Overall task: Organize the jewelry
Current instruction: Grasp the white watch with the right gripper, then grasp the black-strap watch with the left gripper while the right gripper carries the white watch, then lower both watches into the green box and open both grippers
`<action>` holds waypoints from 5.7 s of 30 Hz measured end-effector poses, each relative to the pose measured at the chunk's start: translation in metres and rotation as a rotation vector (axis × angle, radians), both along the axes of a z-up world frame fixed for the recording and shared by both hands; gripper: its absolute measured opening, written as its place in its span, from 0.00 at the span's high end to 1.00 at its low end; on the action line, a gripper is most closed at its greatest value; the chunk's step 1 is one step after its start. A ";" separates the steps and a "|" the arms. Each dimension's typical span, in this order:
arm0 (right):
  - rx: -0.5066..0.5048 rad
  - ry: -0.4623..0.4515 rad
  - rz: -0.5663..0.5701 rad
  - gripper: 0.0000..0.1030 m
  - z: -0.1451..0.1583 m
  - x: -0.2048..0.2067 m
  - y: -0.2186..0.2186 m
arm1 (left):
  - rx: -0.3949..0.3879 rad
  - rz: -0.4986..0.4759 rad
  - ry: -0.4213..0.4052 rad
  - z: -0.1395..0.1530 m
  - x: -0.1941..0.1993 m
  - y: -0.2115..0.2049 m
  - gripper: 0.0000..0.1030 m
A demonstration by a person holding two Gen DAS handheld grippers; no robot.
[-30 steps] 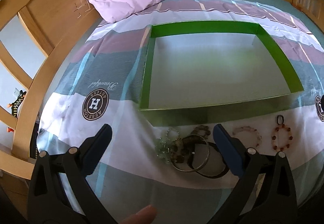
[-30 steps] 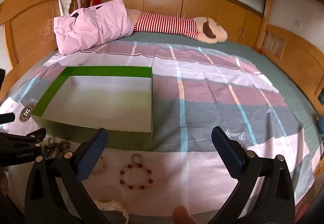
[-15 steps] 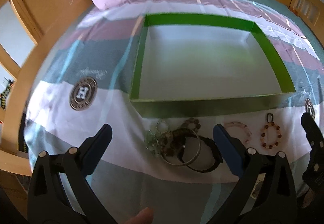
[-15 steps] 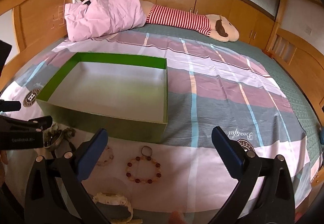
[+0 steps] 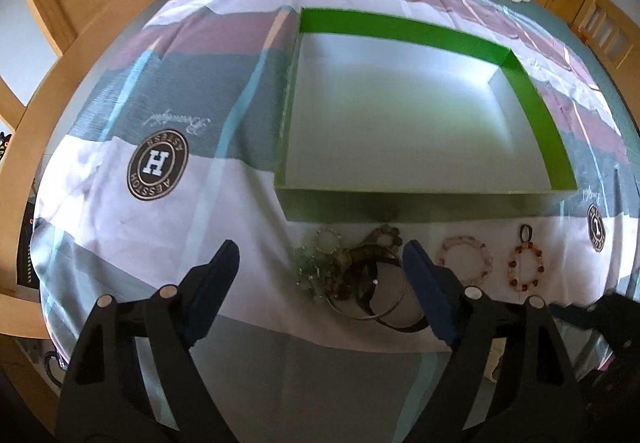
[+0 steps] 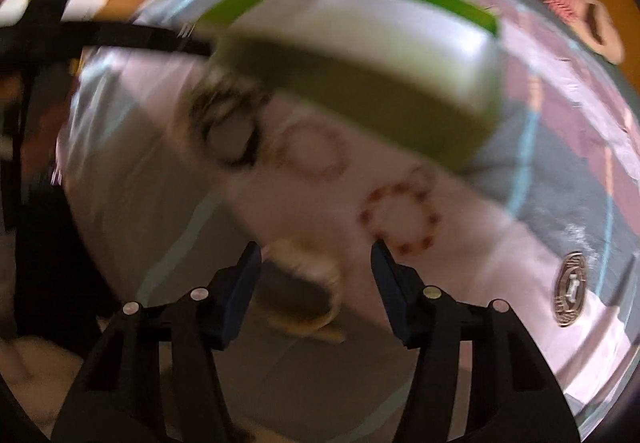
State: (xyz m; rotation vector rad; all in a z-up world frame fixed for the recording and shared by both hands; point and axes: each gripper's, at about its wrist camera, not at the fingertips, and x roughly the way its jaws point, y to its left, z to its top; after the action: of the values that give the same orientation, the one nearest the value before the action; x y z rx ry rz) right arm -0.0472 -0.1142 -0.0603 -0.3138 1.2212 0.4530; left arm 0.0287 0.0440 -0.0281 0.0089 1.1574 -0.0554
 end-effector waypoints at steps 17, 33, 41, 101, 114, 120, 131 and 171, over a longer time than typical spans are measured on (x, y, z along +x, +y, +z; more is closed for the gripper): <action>-0.056 -0.122 -0.195 0.89 -0.011 -0.002 -0.003 | -0.108 -0.023 0.192 -0.040 0.008 0.003 0.37; -0.037 -0.163 -0.289 0.86 0.006 0.013 -0.026 | -0.194 0.072 0.098 -0.016 0.014 0.034 0.30; -0.034 -0.158 -0.294 0.86 0.005 0.020 -0.029 | -0.281 -0.302 0.189 -0.022 -0.013 -0.050 0.40; 0.027 -0.298 -0.364 0.93 0.022 0.017 -0.034 | -0.358 -0.357 -0.169 0.046 -0.025 -0.037 0.89; 0.161 -0.315 -0.394 0.93 0.050 0.015 -0.045 | -0.371 -0.303 -0.224 0.065 -0.010 -0.014 0.89; 0.220 -0.397 -0.391 0.93 0.084 0.033 -0.043 | -0.383 -0.248 -0.268 0.078 0.023 0.001 0.89; 0.215 -0.325 -0.462 0.93 0.050 0.114 -0.031 | -0.347 -0.183 -0.135 0.030 0.066 -0.004 0.89; -0.008 -0.132 -0.499 0.25 0.007 0.041 -0.058 | -0.005 -0.032 0.118 -0.036 0.009 0.019 0.12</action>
State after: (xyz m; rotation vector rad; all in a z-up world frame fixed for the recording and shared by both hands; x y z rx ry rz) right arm -0.0059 -0.1726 -0.0533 -0.0377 1.1238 -0.0049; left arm 0.0381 0.0626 -0.0645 0.0199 1.2752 -0.0880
